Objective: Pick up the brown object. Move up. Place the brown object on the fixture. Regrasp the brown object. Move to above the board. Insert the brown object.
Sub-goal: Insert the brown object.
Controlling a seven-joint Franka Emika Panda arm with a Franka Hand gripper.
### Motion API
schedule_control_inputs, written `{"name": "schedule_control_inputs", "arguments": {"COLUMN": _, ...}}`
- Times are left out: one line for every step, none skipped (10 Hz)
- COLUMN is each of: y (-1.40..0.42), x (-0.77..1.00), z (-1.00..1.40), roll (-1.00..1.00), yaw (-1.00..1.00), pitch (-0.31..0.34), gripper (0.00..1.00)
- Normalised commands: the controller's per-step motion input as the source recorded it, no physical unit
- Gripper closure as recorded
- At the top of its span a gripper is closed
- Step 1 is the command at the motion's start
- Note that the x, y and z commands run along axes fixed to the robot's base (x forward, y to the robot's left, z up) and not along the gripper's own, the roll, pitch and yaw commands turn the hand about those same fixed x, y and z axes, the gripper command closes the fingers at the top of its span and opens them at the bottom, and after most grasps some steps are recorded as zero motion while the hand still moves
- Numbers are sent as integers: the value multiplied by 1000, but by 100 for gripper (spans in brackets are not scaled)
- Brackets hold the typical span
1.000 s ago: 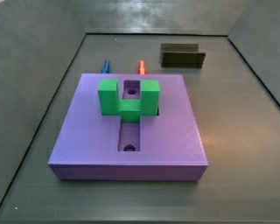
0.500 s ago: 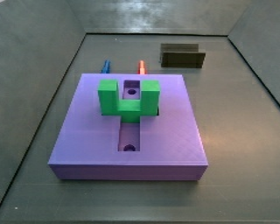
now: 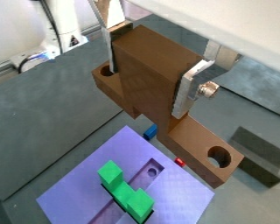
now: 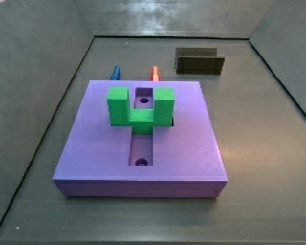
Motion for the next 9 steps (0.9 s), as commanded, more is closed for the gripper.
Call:
{"name": "schedule_control_inputs", "arguments": {"y": -31, "x": -66, "z": -103, "roll": -307, "yaw": -843, "pitch": -293, "gripper": 100}}
{"name": "schedule_control_inputs", "arguments": {"y": -29, "x": -66, "z": -100, "roll": -310, "yaw": -846, "pitch": -293, "gripper": 100}}
{"name": "schedule_control_inputs", "arguments": {"y": -34, "x": -83, "z": -109, "roll": -320, "yaw": -831, "pitch": -307, "gripper": 100}}
{"name": "schedule_control_inputs", "arguments": {"y": -46, "x": -111, "z": -97, "roll": -359, "yaw": -786, "pitch": -324, "gripper": 100}}
{"name": "schedule_control_inputs", "arguments": {"y": -57, "x": -91, "z": -23, "roll": -387, "yaw": -749, "pitch": -290, "gripper": 100}}
{"name": "schedule_control_inputs", "arguments": {"y": -71, "x": -20, "z": 0, "roll": -337, "yaw": -780, "pitch": -201, "gripper": 100}}
{"name": "schedule_control_inputs", "arguments": {"y": -91, "x": 0, "z": 0, "roll": -269, "yaw": -809, "pitch": -27, "gripper": 100}}
{"name": "schedule_control_inputs", "arguments": {"y": -91, "x": 0, "z": 0, "roll": -257, "yaw": -803, "pitch": 16, "gripper": 100}}
{"name": "schedule_control_inputs", "arguments": {"y": -94, "x": 0, "z": 0, "roll": -270, "yaw": -771, "pitch": 74, "gripper": 100}}
